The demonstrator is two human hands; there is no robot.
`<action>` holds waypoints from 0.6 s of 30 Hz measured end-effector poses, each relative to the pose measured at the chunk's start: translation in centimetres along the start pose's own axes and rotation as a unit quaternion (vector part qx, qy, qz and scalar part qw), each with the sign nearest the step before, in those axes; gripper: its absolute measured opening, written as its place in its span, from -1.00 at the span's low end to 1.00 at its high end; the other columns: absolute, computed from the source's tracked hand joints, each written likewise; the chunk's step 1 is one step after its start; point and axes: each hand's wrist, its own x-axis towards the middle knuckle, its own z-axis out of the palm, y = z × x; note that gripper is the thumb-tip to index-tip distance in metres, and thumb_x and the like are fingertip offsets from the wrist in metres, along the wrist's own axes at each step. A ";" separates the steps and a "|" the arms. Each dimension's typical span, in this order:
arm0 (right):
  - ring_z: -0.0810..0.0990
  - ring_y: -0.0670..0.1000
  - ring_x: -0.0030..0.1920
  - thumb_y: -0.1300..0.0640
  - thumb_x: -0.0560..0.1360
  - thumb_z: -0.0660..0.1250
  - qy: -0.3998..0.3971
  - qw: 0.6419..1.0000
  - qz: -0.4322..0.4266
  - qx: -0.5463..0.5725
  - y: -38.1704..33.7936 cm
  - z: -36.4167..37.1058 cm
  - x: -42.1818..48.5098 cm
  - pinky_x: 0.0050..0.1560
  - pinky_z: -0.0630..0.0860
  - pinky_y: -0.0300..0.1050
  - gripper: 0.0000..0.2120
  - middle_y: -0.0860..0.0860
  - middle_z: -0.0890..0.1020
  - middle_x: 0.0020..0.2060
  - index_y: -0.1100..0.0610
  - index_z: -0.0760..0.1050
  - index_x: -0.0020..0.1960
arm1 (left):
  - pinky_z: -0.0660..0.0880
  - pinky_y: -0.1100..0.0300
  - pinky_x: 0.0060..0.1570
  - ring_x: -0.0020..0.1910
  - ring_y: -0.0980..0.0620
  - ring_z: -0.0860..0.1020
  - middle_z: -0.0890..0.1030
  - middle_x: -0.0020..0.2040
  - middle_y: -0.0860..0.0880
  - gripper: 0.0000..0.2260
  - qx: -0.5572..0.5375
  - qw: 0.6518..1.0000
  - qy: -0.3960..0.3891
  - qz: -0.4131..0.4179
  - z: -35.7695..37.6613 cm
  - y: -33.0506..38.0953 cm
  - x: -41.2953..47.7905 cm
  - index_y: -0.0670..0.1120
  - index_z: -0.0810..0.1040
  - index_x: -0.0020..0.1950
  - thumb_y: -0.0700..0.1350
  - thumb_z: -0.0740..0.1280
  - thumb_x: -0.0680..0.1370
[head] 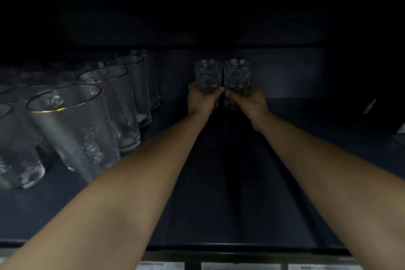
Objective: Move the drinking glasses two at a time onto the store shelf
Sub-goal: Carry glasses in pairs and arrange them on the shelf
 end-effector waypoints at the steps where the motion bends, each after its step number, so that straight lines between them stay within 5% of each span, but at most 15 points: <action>1: 0.60 -0.11 0.06 -0.05 0.40 0.53 -0.001 1.000 0.001 0.003 -0.1 0.0 -0.1 0.13 0.55 -0.20 -0.43 -0.08 0.61 0.10 0.04 0.44 0.33 | 0.54 0.29 -0.03 0.07 0.06 0.59 0.58 0.16 -0.02 -0.38 0.003 1.000 -0.001 0.007 0.0 0.0 0.0 -0.12 0.36 0.37 -0.06 0.55 0.41; 6: 0.60 -0.15 0.04 -0.05 0.38 0.56 0.002 1.000 0.008 0.013 -0.5 -0.1 -0.8 0.11 0.54 -0.26 -0.49 -0.11 0.61 0.06 -0.02 0.45 0.26 | 0.56 0.25 -0.02 0.09 0.05 0.59 0.57 0.17 -0.02 -0.35 0.041 0.999 -0.001 0.020 -0.1 -0.1 -0.3 -0.03 0.44 0.29 0.14 0.54 0.28; 18: 0.62 -0.07 0.07 0.02 0.38 0.54 -0.004 0.999 0.047 0.012 -1.6 -2.5 -6.4 0.13 0.56 -0.16 -0.43 -0.06 0.62 0.06 0.06 0.40 0.31 | 0.44 0.54 -0.35 -0.12 0.24 0.54 0.56 -0.04 0.11 -0.52 0.044 0.999 0.001 -0.006 -2.1 1.6 -6.5 -0.09 0.37 0.26 -0.09 0.52 0.46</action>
